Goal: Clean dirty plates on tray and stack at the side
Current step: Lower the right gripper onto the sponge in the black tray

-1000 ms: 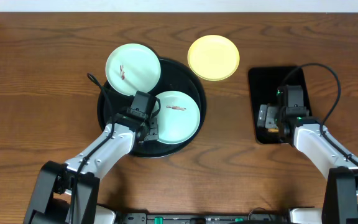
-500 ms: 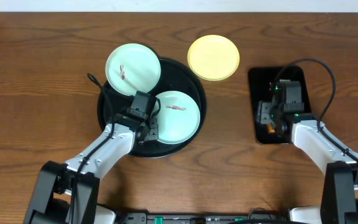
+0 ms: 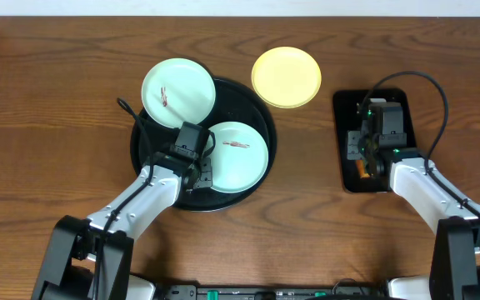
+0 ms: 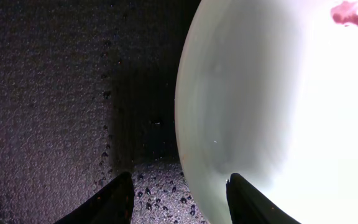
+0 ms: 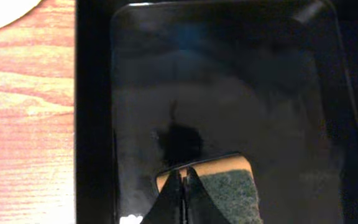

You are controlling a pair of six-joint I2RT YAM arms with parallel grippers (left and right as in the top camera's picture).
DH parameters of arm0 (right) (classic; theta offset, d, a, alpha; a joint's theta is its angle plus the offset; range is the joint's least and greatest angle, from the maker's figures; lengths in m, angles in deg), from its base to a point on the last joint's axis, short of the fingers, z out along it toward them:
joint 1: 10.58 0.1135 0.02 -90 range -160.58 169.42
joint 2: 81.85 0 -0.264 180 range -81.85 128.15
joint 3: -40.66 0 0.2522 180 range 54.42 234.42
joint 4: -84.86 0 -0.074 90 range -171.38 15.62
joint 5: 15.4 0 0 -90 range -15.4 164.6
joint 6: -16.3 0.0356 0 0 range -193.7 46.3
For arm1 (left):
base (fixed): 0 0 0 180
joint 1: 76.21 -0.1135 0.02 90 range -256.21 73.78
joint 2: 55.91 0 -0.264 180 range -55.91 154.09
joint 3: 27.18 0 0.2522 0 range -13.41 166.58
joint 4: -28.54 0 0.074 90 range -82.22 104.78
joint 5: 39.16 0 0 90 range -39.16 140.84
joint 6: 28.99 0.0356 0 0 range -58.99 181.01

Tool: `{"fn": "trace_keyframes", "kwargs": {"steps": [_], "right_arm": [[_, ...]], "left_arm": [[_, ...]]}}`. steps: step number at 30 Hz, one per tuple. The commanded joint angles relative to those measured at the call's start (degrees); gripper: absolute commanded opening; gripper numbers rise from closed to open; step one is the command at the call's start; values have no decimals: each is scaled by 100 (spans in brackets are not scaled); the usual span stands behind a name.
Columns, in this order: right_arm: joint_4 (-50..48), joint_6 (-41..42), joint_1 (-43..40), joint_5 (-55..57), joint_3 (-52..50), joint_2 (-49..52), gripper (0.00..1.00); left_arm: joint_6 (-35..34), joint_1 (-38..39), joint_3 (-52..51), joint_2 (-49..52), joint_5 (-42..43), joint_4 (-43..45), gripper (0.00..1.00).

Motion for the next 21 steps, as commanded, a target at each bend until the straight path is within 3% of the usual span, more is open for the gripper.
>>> {"fn": "trace_keyframes", "kwargs": {"steps": [1, 21], "right_arm": [[50, 103, 70, -201, 116, 168, 1], [42, 404, 444, -1539, 118, 555, 1]], "left_arm": [[-57, -22, -35, 7, -9, -15, 50], [-55, -22, -35, 7, -9, -37, 50]]}}
